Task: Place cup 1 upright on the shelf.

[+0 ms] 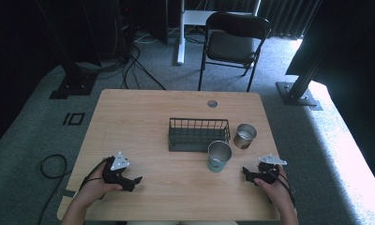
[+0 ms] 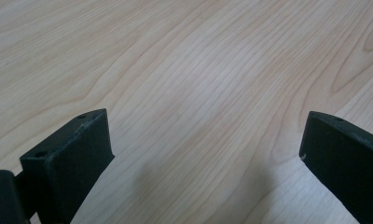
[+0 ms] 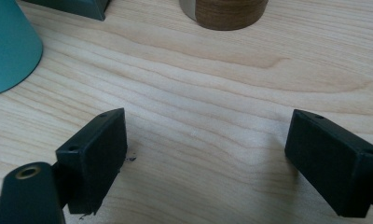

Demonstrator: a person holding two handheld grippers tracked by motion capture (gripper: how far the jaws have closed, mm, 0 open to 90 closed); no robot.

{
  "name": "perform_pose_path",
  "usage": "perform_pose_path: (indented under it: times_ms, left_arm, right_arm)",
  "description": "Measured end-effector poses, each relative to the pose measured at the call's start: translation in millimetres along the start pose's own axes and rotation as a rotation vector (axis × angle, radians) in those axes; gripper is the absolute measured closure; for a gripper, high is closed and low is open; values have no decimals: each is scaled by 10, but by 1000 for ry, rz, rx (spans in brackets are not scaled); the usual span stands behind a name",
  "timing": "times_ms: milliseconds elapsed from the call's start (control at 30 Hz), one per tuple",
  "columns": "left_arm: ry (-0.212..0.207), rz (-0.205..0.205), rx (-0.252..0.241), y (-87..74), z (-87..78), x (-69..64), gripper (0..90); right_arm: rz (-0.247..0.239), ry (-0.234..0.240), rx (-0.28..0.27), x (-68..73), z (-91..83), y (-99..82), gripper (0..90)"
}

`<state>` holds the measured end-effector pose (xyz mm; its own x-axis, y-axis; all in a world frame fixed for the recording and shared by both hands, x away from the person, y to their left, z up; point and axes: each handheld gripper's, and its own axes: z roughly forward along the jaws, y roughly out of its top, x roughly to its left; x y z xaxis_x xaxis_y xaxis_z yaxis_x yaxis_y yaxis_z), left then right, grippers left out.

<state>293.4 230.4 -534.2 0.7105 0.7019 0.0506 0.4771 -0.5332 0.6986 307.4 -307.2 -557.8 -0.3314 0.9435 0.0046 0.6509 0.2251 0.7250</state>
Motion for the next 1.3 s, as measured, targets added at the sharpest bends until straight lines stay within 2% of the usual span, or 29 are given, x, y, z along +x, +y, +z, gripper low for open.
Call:
perform_pose_path:
  times_ms: [267,433,633,700,867,1300]
  left_arm:
    - [-26,16,-16,92,57,-61,29]
    - [-72,37,-43,186,125,-144,28]
    - [-79,58,-49,272,168,-202,29]
    - [-100,69,-65,322,188,-240,29]
    - [-125,78,-90,392,206,-288,29]
    - [-167,125,-109,639,327,-451,29]
  right_arm:
    - [0,0,0,0,0,0,124]
    - [0,0,0,0,0,0,124]
    - [0,0,0,0,0,0,124]
    - [0,0,0,0,0,0,124]
    - [0,0,0,0,0,0,124]
    - [3,0,1,2,-1,1,124]
